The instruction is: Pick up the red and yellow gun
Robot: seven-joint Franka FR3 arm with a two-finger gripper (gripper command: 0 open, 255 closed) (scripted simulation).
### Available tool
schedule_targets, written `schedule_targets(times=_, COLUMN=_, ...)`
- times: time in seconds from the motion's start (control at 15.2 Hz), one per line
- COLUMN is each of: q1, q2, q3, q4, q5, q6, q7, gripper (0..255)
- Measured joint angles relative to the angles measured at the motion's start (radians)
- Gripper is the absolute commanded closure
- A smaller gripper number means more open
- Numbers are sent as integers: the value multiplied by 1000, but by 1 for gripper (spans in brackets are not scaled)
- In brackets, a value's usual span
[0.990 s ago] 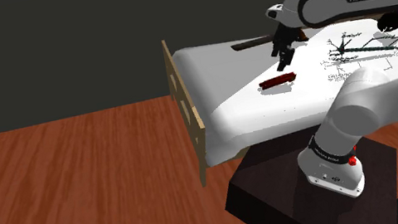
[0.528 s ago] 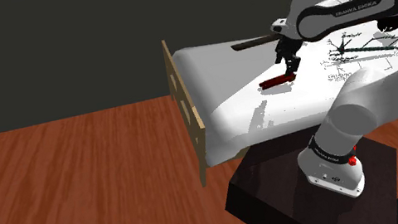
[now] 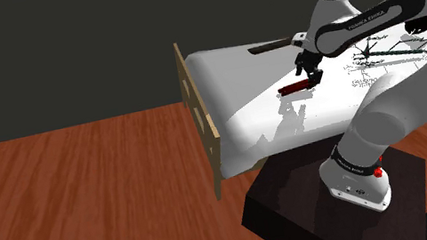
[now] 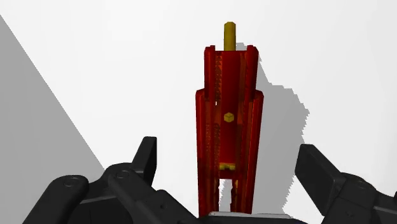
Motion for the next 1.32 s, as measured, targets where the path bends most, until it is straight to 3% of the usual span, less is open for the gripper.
schedule_targets(times=0.2, q1=6, q2=47, q3=-26, q4=-16, q5=-14, q6=62, q7=3, gripper=0)
schedule_targets(times=0.26, q1=10, q2=56, q3=-30, q4=-17, q5=-14, q6=72, q7=4, gripper=255)
schedule_targets(times=0.92, q1=13, q2=66, q3=-35, q4=-15, q5=-15, q6=84, q7=4, gripper=255)
schedule_targets(times=1.32, q1=-5, q2=-21, q3=10, q4=5, q5=3, q6=-25, q7=-3, gripper=255)
